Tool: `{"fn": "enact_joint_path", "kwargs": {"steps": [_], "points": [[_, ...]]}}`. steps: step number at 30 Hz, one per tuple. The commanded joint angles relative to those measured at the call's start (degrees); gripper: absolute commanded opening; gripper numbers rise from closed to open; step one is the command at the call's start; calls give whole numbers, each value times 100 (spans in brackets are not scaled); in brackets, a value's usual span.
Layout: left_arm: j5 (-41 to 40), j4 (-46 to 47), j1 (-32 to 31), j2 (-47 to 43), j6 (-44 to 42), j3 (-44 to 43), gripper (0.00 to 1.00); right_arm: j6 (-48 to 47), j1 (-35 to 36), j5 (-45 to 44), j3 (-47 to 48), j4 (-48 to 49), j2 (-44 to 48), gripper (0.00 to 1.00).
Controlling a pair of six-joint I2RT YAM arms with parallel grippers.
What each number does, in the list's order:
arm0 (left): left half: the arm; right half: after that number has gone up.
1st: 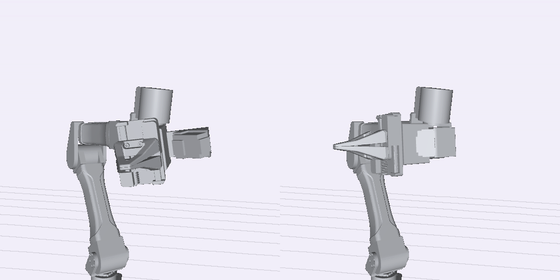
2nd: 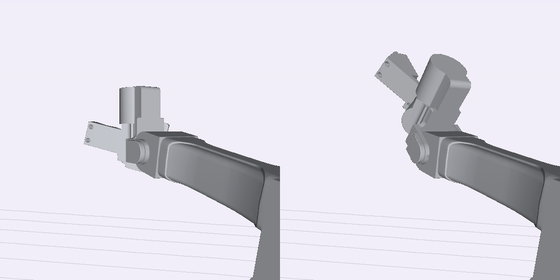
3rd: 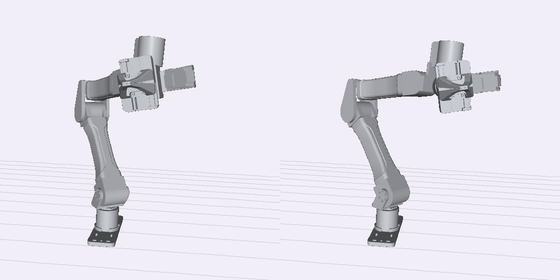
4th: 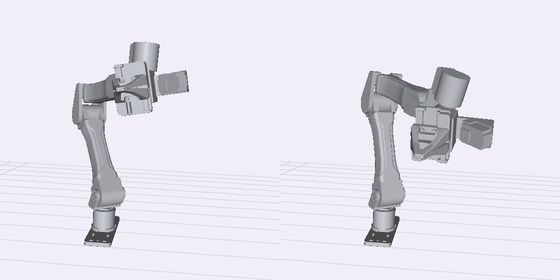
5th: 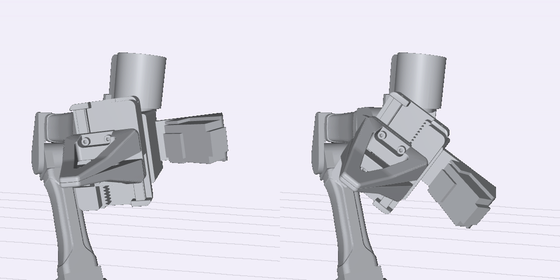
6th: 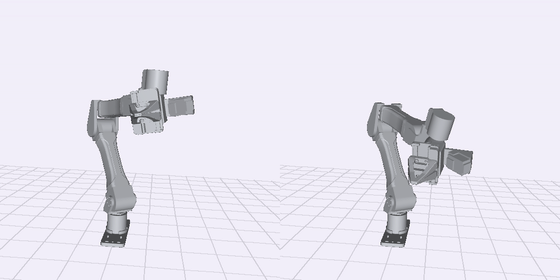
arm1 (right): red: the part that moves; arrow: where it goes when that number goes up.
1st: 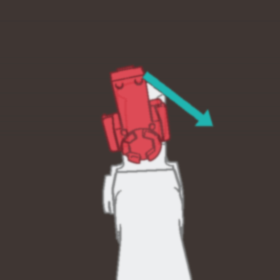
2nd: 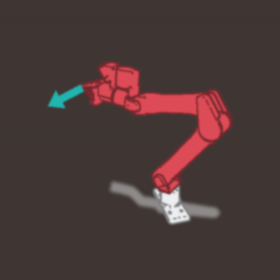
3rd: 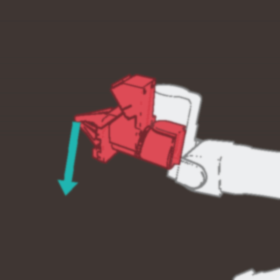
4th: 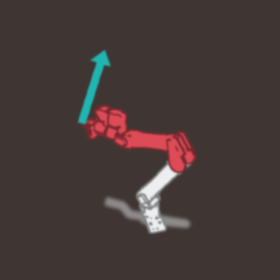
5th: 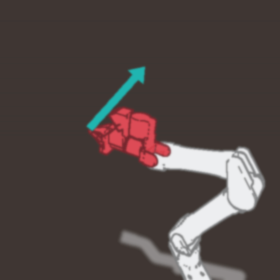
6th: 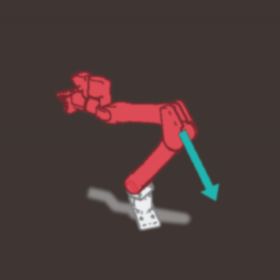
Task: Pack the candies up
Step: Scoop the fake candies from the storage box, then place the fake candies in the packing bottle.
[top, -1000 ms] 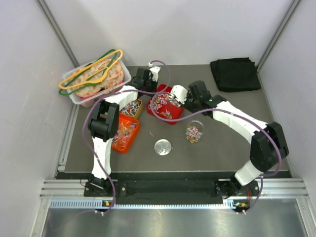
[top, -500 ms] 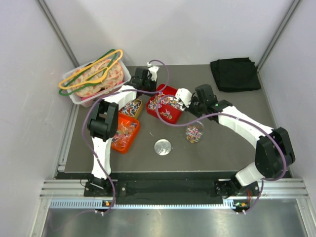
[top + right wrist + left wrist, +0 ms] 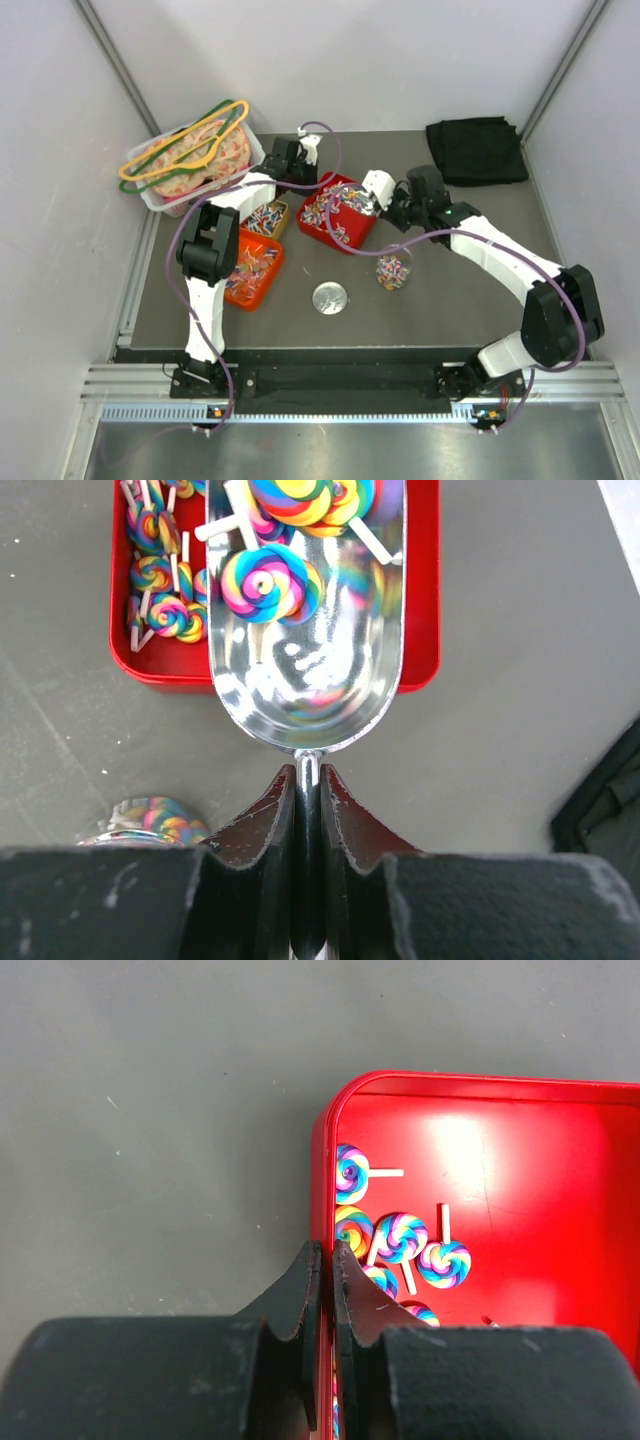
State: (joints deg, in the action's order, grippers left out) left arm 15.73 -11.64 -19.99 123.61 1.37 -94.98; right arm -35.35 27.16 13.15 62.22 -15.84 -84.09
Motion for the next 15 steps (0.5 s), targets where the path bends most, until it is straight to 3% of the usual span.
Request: {"fn": "enact_joint_path", "kwargs": {"steps": [1, 15], "points": [[405, 162, 30, -478, 171, -64, 0, -50, -193, 329, -130, 239, 508, 0], [502, 30, 39, -470, 92, -152, 0, -253, -544, 452, -613, -262, 1316, 0]]}}
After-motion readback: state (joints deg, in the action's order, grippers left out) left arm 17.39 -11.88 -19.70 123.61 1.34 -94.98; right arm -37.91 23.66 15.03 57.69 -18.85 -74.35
